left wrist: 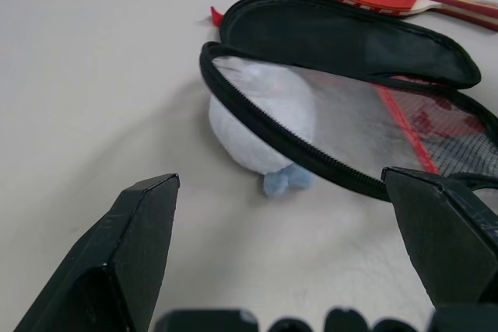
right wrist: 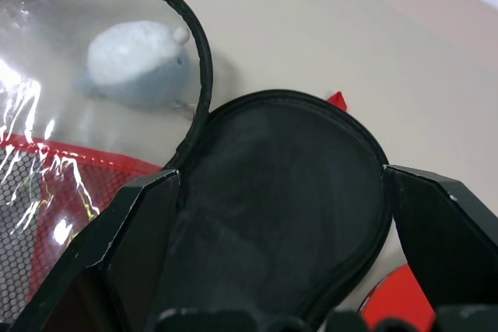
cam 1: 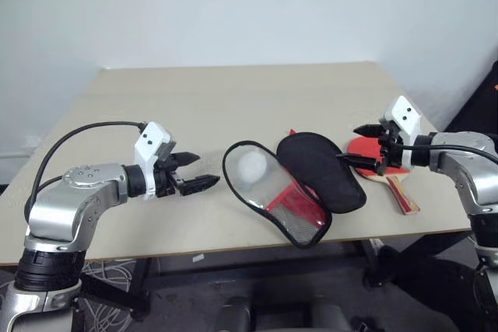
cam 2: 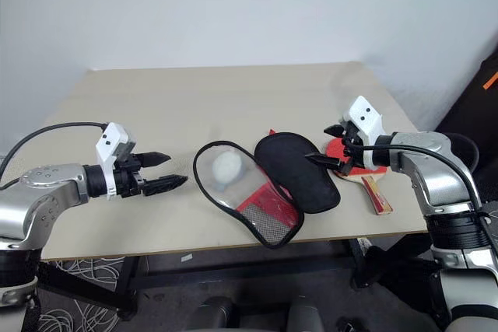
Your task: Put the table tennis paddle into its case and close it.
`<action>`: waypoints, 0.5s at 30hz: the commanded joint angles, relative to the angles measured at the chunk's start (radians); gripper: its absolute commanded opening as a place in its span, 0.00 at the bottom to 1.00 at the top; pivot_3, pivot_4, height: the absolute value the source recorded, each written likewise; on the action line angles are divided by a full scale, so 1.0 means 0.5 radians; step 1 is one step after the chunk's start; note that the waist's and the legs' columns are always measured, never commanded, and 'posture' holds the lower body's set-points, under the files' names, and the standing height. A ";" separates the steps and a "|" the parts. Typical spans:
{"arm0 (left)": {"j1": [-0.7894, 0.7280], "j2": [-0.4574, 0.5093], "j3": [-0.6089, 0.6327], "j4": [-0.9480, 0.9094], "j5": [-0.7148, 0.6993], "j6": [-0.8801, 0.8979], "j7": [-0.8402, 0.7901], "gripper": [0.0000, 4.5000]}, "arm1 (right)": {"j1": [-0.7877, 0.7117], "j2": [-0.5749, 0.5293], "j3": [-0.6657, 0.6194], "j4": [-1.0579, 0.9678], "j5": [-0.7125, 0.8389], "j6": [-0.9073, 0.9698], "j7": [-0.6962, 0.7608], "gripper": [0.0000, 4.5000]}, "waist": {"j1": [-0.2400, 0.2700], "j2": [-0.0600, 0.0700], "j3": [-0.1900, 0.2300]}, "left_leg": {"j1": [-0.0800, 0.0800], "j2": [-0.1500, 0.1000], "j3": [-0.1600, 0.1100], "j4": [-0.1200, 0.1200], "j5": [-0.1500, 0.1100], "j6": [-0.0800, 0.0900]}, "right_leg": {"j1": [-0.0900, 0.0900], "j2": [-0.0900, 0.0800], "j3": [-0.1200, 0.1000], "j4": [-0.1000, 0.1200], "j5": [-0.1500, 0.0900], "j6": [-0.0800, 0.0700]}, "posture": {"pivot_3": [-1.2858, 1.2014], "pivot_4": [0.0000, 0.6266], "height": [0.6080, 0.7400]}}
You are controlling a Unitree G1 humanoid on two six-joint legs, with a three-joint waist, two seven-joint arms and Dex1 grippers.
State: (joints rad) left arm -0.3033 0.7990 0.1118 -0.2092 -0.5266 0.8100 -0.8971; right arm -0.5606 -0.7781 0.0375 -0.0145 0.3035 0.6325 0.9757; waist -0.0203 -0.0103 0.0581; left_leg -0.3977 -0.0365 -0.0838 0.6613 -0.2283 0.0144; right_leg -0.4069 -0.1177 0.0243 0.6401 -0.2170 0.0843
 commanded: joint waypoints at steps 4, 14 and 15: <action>-0.067 -0.023 -0.041 0.104 0.043 -0.130 -0.023 0.99 | 0.061 -0.106 -0.151 -0.159 0.038 0.047 -0.041 1.00 | 0.000 -0.001 0.000 | 0.000 0.000 0.000 0.000 0.000 0.000 | 0.000 0.000 0.000 0.000 0.000 0.000 | 0.52 0.00 0.68; -0.049 0.049 -0.003 0.149 0.034 -0.175 -0.113 0.99 | 0.111 -0.077 -0.172 -0.237 0.064 0.116 -0.137 1.00 | 0.000 0.000 0.000 | 0.000 0.000 0.001 0.000 0.000 0.000 | -0.001 0.000 0.000 0.000 -0.001 -0.001 | 0.52 0.00 0.68; -0.036 0.058 0.008 0.160 0.035 -0.189 -0.123 0.99 | 0.116 -0.072 -0.171 -0.247 0.068 0.122 -0.143 1.00 | 0.000 0.000 0.000 | 0.000 0.001 0.001 0.000 0.000 0.000 | -0.001 0.000 0.000 0.000 -0.001 -0.001 | 0.52 0.00 0.68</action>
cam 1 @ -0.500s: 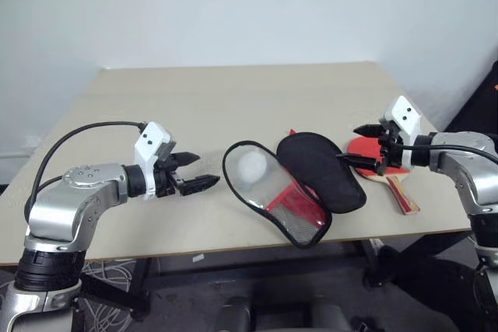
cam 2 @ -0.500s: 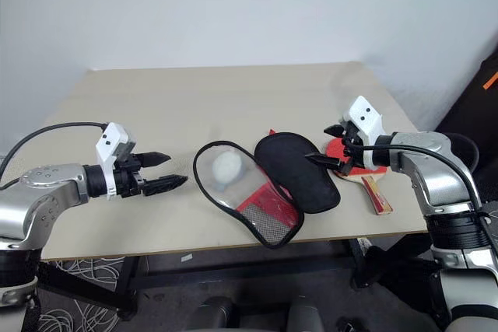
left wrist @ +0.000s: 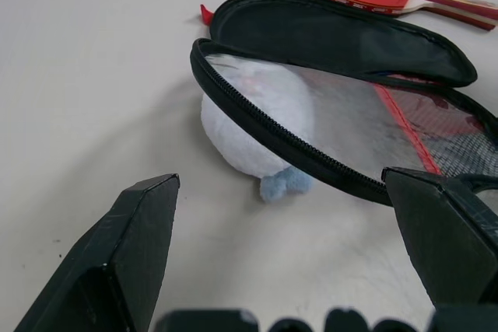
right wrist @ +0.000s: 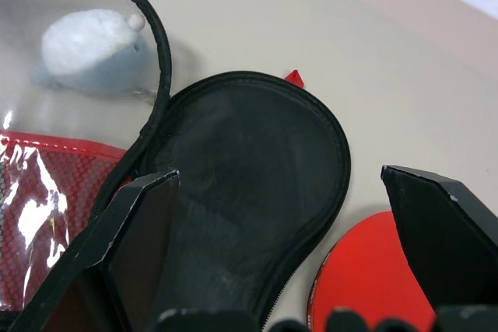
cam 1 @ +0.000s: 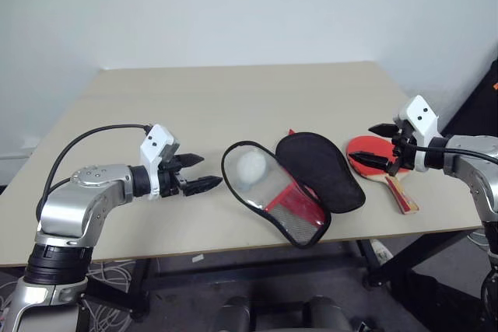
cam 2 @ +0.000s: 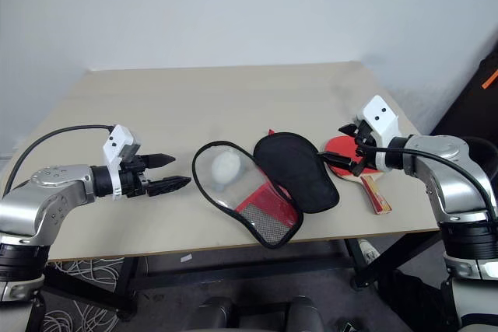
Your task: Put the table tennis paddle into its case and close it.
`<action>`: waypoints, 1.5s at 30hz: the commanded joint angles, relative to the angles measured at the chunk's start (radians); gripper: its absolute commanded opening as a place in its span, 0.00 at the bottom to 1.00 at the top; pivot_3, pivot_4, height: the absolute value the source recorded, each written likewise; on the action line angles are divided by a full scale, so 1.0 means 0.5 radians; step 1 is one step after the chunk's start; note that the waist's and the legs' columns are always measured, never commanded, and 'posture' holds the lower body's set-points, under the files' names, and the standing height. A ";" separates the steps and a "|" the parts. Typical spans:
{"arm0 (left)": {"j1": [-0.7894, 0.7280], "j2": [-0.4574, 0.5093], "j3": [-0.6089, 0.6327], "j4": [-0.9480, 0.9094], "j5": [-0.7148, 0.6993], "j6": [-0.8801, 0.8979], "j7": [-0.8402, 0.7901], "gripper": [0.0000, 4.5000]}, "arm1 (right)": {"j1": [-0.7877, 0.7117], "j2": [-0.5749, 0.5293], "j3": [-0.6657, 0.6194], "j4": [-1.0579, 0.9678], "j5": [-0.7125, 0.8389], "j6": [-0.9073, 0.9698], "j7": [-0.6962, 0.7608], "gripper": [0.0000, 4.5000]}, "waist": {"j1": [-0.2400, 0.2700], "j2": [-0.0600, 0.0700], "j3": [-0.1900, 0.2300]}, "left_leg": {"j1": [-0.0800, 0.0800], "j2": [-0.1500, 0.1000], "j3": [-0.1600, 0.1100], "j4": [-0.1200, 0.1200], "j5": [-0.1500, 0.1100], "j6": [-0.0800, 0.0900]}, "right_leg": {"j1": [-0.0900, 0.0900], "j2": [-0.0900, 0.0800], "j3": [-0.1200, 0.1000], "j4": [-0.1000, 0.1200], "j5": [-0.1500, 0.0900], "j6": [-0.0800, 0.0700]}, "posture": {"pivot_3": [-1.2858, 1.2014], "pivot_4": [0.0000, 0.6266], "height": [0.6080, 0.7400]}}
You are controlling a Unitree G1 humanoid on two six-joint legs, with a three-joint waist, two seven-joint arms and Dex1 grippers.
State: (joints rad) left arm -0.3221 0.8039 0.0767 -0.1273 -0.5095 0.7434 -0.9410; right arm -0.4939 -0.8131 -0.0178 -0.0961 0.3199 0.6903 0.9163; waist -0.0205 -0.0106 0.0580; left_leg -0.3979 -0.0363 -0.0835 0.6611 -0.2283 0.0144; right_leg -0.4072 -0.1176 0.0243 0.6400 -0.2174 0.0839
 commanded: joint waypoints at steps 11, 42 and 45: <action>0.022 0.117 0.065 0.163 0.059 -0.174 -0.139 0.99 | 0.038 -0.032 -0.096 -0.170 0.079 0.172 -0.100 1.00 | 0.002 0.000 0.000 | 0.000 0.000 -0.001 0.000 0.000 0.000 | 0.000 -0.001 0.000 0.000 -0.001 0.000 | 0.52 0.00 0.68; -0.176 0.100 0.026 0.034 0.013 -0.089 -0.203 0.99 | 0.311 -0.065 -0.084 0.302 -0.178 0.467 -0.601 1.00 | -0.001 0.000 0.000 | 0.000 0.000 0.002 0.000 0.000 0.000 | 0.000 0.000 0.000 0.000 -0.001 0.001 | 0.52 0.00 0.68; -0.188 0.098 0.023 0.026 0.014 -0.080 -0.206 0.99 | 0.328 -0.010 -0.098 0.400 -0.201 0.418 -0.657 1.00 | -0.001 0.000 0.000 | 0.000 0.000 0.002 0.000 0.000 0.000 | 0.001 0.000 0.000 0.000 -0.001 0.001 | 0.52 0.00 0.68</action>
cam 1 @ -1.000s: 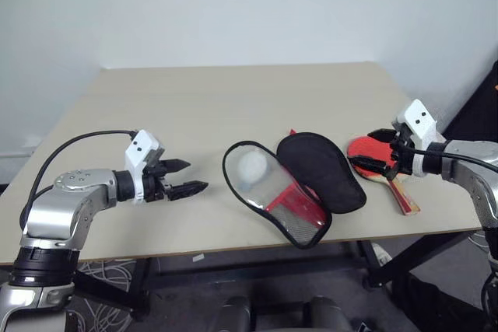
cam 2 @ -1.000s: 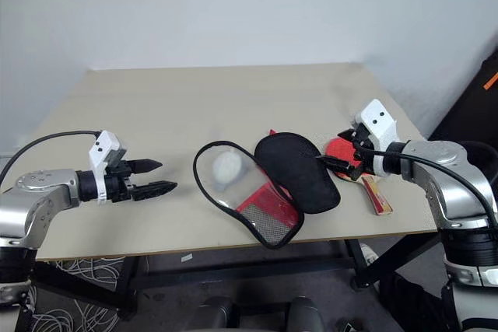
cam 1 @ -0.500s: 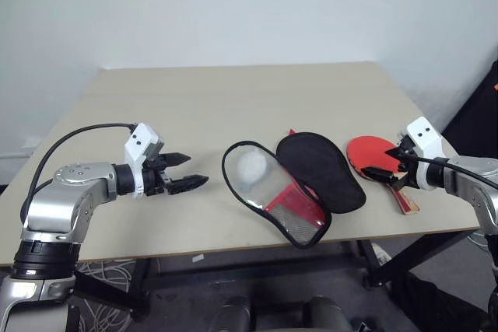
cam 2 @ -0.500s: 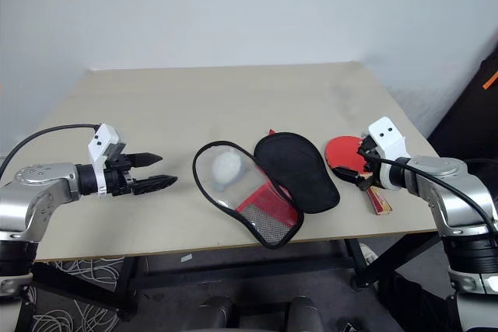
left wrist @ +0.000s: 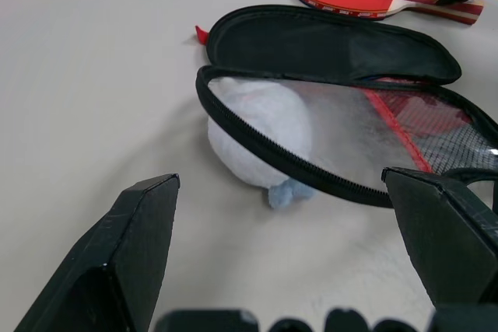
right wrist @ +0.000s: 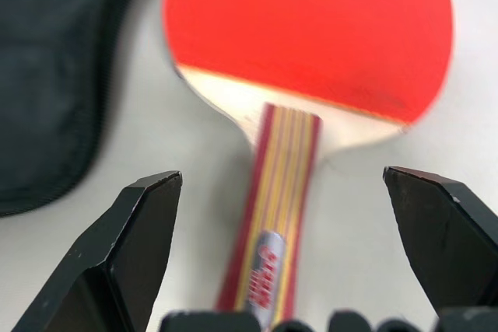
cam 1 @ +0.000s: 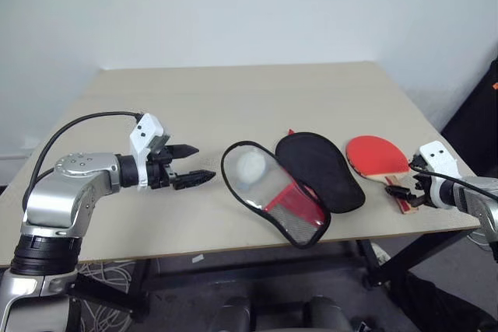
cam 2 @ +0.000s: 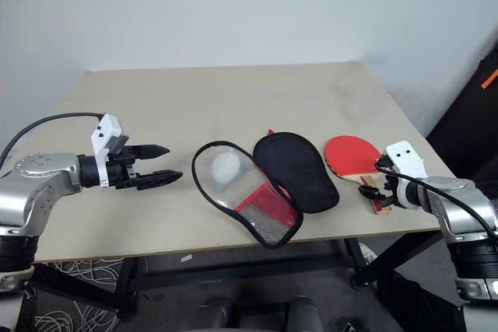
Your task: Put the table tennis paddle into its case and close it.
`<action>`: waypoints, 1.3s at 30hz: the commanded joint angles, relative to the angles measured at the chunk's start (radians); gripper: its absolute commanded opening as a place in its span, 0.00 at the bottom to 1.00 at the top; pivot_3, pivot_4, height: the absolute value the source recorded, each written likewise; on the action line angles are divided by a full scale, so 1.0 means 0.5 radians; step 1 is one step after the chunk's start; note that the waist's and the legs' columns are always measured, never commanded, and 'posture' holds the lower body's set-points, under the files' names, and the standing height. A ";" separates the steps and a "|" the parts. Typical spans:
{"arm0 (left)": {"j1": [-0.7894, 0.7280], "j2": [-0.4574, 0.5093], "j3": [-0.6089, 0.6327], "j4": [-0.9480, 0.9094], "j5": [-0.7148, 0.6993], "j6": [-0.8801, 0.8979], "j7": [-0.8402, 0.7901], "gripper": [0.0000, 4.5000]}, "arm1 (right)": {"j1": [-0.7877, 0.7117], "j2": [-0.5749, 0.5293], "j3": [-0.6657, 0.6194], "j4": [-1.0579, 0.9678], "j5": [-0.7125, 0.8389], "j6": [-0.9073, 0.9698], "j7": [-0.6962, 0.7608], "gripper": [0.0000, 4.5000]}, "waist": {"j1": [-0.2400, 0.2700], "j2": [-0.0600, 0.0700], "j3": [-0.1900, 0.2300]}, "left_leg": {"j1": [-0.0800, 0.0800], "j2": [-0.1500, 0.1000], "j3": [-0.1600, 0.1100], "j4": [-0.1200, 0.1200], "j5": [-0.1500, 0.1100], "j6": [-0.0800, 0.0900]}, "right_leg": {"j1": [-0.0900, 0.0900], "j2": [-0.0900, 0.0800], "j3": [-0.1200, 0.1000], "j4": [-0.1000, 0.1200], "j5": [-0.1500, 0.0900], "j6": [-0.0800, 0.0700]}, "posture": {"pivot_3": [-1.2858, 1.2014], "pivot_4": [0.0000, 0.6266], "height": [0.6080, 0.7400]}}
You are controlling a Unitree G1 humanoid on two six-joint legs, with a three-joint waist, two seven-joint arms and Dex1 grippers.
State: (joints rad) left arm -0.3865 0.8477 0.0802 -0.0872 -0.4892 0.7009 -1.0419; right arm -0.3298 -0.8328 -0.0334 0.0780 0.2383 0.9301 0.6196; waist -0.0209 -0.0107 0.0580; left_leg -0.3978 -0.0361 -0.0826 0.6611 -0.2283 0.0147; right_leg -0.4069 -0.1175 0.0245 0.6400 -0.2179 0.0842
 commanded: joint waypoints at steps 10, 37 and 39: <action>-0.089 -0.006 -0.003 -0.035 -0.011 0.010 0.001 1.00 | -0.078 0.224 -0.174 0.253 -0.014 -0.095 -0.195 0.73 | -0.001 -0.001 -0.001 | 0.003 0.000 0.001 0.000 0.000 0.000 | 0.003 0.000 0.001 0.000 0.000 0.000 | 0.52 0.00 0.68; -0.101 -0.022 -0.030 0.020 0.023 -0.026 0.001 1.00 | -0.282 0.938 -0.038 -0.592 0.175 0.244 -0.567 0.24 | 0.002 0.005 0.003 | 0.002 0.000 0.000 0.000 0.000 0.000 | 0.000 0.003 0.006 0.002 0.001 0.000 | 0.52 0.00 0.68; -0.093 -0.018 -0.026 0.016 0.020 -0.023 0.001 1.00 | -0.226 0.970 0.008 -0.621 0.164 0.257 -0.586 0.24 | 0.002 0.005 0.003 | 0.002 -0.001 -0.001 0.000 0.000 0.000 | 0.000 0.003 0.006 0.002 0.001 0.000 | 0.52 0.00 0.68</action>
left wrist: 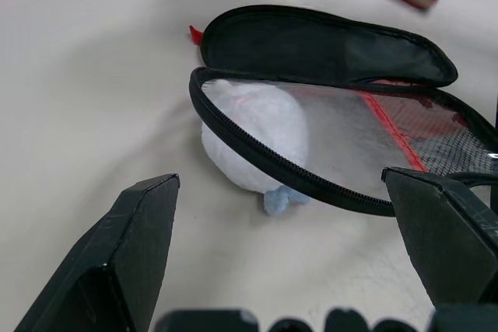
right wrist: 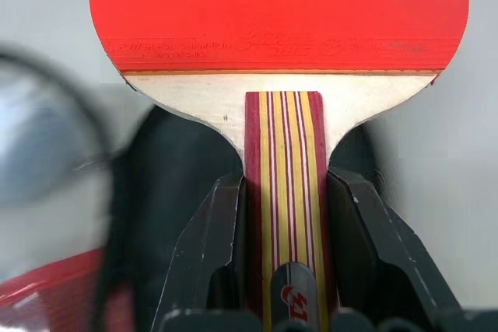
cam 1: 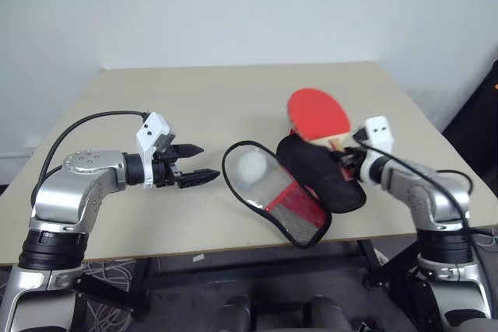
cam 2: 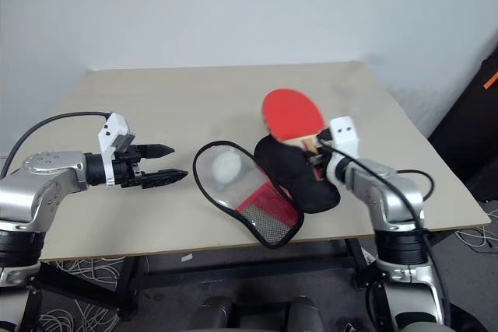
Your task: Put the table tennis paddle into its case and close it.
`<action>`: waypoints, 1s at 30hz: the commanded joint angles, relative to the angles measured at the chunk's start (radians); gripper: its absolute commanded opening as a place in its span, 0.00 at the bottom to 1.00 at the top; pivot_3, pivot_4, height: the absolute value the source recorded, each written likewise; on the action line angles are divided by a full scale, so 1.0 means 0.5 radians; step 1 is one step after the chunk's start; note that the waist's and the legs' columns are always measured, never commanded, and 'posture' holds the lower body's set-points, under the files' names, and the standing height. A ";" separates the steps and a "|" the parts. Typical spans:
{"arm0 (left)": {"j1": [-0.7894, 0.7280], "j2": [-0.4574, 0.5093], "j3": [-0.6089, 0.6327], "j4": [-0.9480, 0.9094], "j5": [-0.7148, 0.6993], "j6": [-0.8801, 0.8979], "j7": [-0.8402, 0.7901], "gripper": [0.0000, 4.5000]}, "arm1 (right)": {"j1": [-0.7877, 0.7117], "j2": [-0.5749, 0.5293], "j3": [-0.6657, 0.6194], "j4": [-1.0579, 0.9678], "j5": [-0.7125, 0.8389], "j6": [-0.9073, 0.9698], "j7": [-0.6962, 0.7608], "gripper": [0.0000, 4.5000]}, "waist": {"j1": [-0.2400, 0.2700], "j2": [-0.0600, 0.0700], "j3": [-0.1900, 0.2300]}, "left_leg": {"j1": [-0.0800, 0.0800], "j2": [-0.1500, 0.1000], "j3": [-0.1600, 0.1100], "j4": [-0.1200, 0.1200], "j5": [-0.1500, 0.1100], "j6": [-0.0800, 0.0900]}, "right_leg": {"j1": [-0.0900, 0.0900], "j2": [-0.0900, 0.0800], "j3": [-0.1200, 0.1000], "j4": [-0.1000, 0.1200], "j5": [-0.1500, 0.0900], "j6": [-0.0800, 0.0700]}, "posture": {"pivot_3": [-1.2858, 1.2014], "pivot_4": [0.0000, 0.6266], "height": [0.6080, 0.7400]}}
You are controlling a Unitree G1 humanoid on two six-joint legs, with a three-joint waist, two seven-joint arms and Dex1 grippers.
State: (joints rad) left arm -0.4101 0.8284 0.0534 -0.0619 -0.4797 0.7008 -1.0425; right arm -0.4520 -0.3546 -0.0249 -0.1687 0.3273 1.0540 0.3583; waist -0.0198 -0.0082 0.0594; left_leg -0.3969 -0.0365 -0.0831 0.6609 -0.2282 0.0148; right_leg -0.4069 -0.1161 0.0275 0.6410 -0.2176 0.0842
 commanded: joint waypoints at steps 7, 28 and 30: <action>-0.044 0.028 0.030 -0.035 0.004 -0.017 0.004 1.00 | 0.110 -0.004 0.066 -0.091 -0.080 -0.048 -0.092 0.24 | -0.005 0.001 0.000 | 0.000 0.001 0.001 -0.001 0.000 0.000 | -0.002 0.001 0.000 0.001 0.000 0.000 | 0.52 0.00 0.68; -0.069 0.013 0.022 -0.028 -0.003 -0.006 0.018 1.00 | 0.087 -0.050 0.164 0.051 -0.199 -0.027 -0.086 0.46 | -0.004 0.001 0.000 | 0.001 0.001 0.001 -0.001 0.000 0.000 | -0.001 0.001 0.000 0.000 0.000 0.000 | 0.52 0.00 0.68; -0.066 0.010 0.021 -0.028 -0.003 -0.007 0.021 1.00 | 0.063 -0.052 0.169 0.060 -0.206 -0.021 -0.077 0.62 | -0.004 0.001 0.000 | 0.001 0.001 0.001 -0.001 0.000 0.000 | -0.001 0.001 0.000 0.000 0.000 0.000 | 0.52 0.00 0.68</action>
State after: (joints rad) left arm -0.4105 0.8284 0.0535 -0.0620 -0.4802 0.7027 -1.0345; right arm -0.3889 -0.3744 0.0627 -0.1246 0.2329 1.0552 0.3231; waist -0.0219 -0.0079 0.0595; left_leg -0.3965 -0.0361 -0.0826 0.6606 -0.2282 0.0147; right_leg -0.4074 -0.1156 0.0277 0.6412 -0.2176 0.0842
